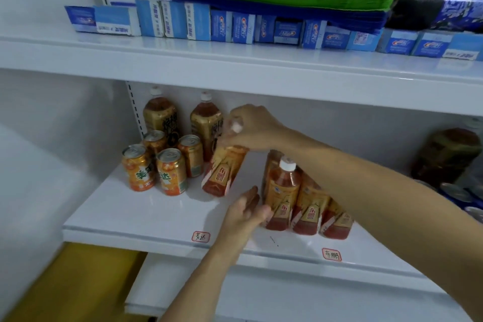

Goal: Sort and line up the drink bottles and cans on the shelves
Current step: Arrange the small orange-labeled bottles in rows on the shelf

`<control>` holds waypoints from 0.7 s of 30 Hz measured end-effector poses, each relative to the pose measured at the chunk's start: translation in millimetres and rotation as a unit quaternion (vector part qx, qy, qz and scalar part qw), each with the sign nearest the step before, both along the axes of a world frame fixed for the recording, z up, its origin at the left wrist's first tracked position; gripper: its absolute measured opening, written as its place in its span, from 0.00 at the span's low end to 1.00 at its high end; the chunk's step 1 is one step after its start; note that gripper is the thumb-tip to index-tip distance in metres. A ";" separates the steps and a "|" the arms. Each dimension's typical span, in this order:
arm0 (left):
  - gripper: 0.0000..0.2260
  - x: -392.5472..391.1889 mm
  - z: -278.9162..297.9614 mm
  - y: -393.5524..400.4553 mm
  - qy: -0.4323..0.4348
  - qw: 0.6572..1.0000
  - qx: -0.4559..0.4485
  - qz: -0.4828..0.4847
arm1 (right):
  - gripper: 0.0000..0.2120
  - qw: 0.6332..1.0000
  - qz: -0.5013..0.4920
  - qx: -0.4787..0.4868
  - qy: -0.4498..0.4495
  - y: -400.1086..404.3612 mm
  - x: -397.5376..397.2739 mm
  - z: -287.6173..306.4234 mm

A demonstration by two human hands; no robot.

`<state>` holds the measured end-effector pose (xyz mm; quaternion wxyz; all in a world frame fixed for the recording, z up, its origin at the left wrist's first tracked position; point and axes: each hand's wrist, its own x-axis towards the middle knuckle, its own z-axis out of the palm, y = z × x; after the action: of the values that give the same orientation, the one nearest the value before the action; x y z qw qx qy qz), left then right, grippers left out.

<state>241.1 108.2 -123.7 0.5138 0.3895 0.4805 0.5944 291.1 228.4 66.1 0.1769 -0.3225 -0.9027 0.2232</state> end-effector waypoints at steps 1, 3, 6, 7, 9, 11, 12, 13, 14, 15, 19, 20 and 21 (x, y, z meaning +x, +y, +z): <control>0.22 -9.7 3.5 -11.2 -0.036 0.999 0.001 0.017 | 0.13 0.998 -0.024 -0.031 0.044 -3.8 1.2 3.6; 0.31 -28.8 18.3 -27.5 -0.145 0.986 0.004 0.080 | 0.17 0.980 -0.085 -0.102 0.146 -8.4 15.8 9.0; 0.43 -42.1 62.8 -35.6 -0.177 0.972 0.082 0.127 | 0.16 0.937 -0.136 -0.197 0.255 -25.2 40.9 13.9; 0.43 -42.2 77.6 -35.2 -0.162 0.971 0.106 0.143 | 0.16 0.919 -0.140 -0.224 0.294 -31.1 47.9 10.7; 0.35 -36.9 101.3 -34.3 -0.130 0.966 0.143 0.174 | 0.21 0.860 -0.140 -0.289 0.397 -50.7 59.7 3.6; 0.29 -28.8 116.8 -30.2 -0.099 0.965 0.178 0.167 | 0.30 0.775 -0.133 -0.348 0.511 -66.7 77.5 -5.8; 0.30 -22.1 125.6 -28.5 -0.084 0.967 0.191 0.149 | 0.35 0.735 -0.110 -0.367 0.560 -73.6 88.9 -9.6; 0.30 -13.9 134.3 -25.7 -0.075 0.968 0.202 0.127 | 0.37 0.708 -0.076 -0.373 0.595 -79.4 101.3 -13.0; 0.28 -4.1 142.0 -22.3 -0.065 0.970 0.207 0.106 | 0.36 0.694 -0.045 -0.368 0.617 -84.9 113.9 -15.3; 0.24 6.9 147.3 -17.2 -0.055 0.973 0.204 0.087 | 0.32 0.691 -0.031 -0.358 0.628 -89.1 127.2 -16.9; 0.19 53.9 166.1 12.1 0.074 0.986 0.147 0.007 | 0.24 0.685 -0.093 -0.317 0.649 -89.6 171.9 -22.5; 0.20 63.1 170.8 20.3 0.126 0.983 0.130 -0.018 | 0.25 0.672 -0.114 -0.310 0.663 -86.5 182.3 -25.5; 0.22 70.9 176.9 28.1 0.196 0.972 0.118 -0.043 | 0.27 0.651 -0.139 -0.299 0.683 -82.1 193.3 -28.8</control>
<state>312.0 136.4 53.2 0.3849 0.5769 0.4809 0.5365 484.5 146.2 37.3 0.6668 -0.2363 -0.3552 0.6111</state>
